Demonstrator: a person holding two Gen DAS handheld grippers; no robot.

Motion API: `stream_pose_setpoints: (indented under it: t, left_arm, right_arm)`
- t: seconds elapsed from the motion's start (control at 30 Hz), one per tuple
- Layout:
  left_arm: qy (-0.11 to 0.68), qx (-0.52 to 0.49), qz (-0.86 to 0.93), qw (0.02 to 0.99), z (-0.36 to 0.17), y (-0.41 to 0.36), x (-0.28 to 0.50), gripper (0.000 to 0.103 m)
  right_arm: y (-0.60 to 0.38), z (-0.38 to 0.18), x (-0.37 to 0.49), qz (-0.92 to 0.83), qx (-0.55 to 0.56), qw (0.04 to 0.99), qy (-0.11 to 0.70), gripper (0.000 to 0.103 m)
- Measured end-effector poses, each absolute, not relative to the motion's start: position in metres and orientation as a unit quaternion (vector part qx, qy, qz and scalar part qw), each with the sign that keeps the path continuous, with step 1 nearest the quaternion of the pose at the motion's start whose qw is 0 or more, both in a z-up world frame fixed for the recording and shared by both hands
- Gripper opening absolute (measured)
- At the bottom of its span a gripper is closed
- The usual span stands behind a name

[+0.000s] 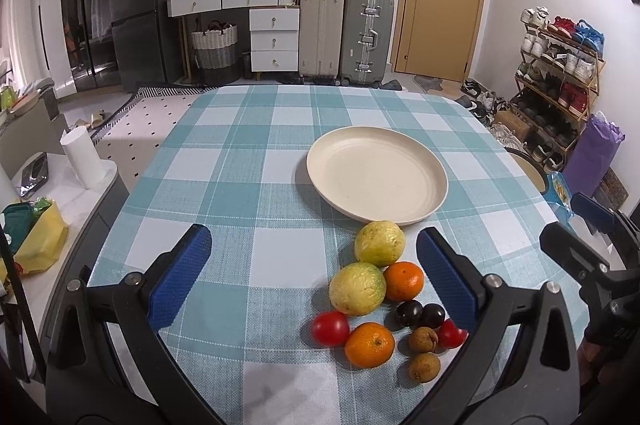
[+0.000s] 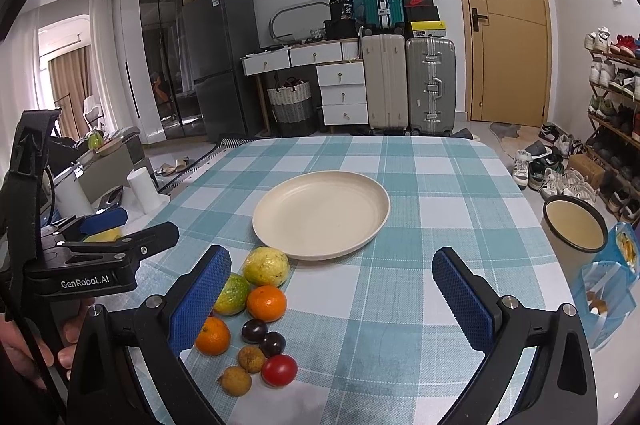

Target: Organize fruits

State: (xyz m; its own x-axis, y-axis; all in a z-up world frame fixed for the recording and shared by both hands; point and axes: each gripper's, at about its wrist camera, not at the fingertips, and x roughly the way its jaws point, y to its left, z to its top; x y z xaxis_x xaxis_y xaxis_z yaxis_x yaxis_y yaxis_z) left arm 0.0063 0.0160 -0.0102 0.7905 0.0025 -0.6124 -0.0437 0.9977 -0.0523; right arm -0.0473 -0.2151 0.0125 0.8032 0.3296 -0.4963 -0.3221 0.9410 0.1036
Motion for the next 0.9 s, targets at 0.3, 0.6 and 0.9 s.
stream_pose_setpoints:
  t: [0.3, 0.6, 0.9]
  left_arm:
    - [0.327, -0.034, 0.013, 0.944, -0.0138, 0.0165, 0.0072, 0.102]
    - [0.329, -0.036, 0.011, 0.944, -0.0163, 0.0177, 0.0069, 0.102]
    - [0.33, -0.038, 0.01, 0.943, -0.0194, 0.0188, 0.0069, 0.102]
  right_arm:
    - [-0.2142, 0.0108, -0.0465, 0.172, 0.008, 0.949, 0.265, 0.103]
    - [-0.2138, 0.0091, -0.0477, 0.172, 0.008, 0.948, 0.267, 0.103]
    - [-0.2138, 0.0065, -0.0475, 0.174, 0.01, 0.947, 0.269, 0.103]
